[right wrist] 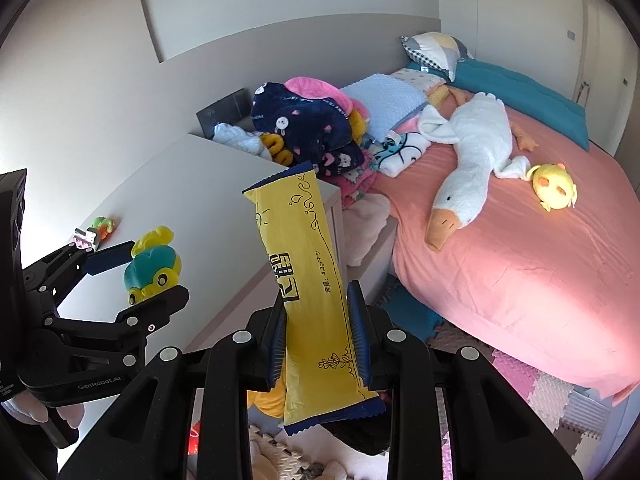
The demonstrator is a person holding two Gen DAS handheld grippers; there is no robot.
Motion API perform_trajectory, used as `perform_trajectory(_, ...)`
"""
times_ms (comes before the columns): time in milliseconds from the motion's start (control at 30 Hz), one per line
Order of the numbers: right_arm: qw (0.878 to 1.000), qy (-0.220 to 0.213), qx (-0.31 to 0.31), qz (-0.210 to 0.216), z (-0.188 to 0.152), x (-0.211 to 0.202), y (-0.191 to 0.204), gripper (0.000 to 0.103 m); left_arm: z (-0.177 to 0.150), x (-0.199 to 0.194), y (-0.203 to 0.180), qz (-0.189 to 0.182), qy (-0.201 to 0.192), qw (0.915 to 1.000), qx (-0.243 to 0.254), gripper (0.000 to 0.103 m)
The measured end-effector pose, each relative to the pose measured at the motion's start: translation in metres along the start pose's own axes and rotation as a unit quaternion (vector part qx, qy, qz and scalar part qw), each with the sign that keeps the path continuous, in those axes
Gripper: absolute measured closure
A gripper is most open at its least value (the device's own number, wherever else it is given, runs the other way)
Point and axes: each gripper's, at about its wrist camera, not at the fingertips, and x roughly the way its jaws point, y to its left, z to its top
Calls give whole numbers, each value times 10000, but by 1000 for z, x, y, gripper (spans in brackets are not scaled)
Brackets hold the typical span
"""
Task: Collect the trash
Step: 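Carry the frog toy and yellow snack bar over the black bin, then open both tools to drop the frog toy and snack bar into the bin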
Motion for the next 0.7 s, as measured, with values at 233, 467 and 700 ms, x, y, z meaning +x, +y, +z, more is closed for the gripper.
perform_trajectory(233, 9995, -17, 284, -153, -2, -7, -33, 73, 11, 9, -32, -173, 27, 9995, 261, 26)
perform_trajectory(467, 9983, -26, 503, -277, -2, -10, -60, 73, 18, 18, -55, -319, 80, 9984, 453, 26)
perform_trajectory(700, 9968, 5, 675, -425, 4, -6, -77, 41, 24, 26, -78, -576, 238, 9958, 667, 12)
